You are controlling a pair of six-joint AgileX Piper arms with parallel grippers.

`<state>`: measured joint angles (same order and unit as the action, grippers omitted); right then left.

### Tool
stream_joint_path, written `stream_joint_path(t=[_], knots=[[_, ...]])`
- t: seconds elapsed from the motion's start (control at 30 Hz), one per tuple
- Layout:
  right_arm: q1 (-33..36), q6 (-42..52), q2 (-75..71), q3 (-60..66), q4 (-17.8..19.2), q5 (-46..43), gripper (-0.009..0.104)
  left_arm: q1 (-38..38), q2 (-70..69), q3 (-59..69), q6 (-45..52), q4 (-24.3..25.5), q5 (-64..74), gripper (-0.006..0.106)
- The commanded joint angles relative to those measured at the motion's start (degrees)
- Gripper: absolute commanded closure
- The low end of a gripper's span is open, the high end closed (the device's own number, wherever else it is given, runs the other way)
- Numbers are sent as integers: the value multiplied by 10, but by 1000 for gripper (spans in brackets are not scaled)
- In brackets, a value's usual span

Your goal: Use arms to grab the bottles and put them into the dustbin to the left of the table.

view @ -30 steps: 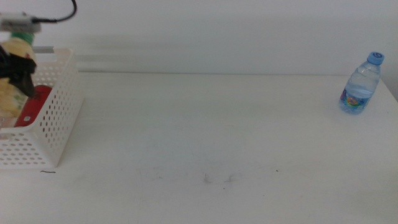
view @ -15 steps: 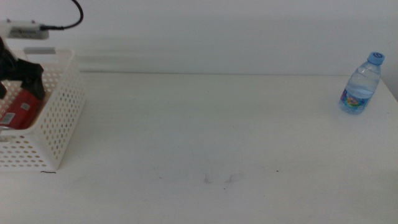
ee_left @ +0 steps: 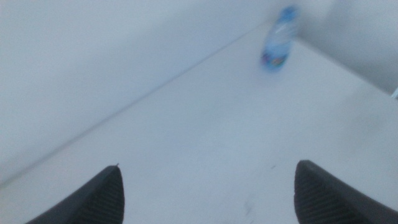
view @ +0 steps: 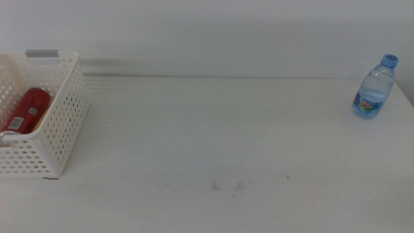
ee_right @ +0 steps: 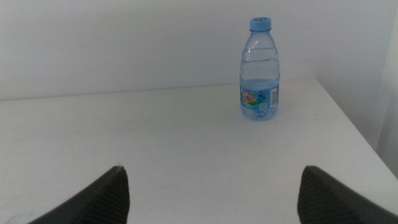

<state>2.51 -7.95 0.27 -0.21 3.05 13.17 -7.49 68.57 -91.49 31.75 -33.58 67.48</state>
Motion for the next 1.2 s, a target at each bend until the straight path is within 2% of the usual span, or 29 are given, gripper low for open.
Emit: stream_joint_path(t=[0.0,0.1,0.57,0.6,0.63,0.83,1.0,1.17], knots=[[-2,2,-3,2,5,0,7,-34,-56,46,5,-2,-44,7],[-2,2,-3,2,5,0,7,-59,-99,81,1,-2,-83,7],[-2,2,-3,2,5,0,7,-61,-141,87,1,1,-70,7],[-2,2,-3,2,-23,1,7,-61,-141,87,1,1,-70,7],[-2,2,-3,2,-36,1,7,-61,-141,87,1,1,-70,7],[-2,2,-3,2,-40,21,7,-61,-141,87,1,1,-70,7],[-2,2,92,-122,-45,77,7,-61,-139,87,1,8,-84,7],[-2,7,215,-206,-62,32,7,-61,-141,87,1,11,-103,7]])
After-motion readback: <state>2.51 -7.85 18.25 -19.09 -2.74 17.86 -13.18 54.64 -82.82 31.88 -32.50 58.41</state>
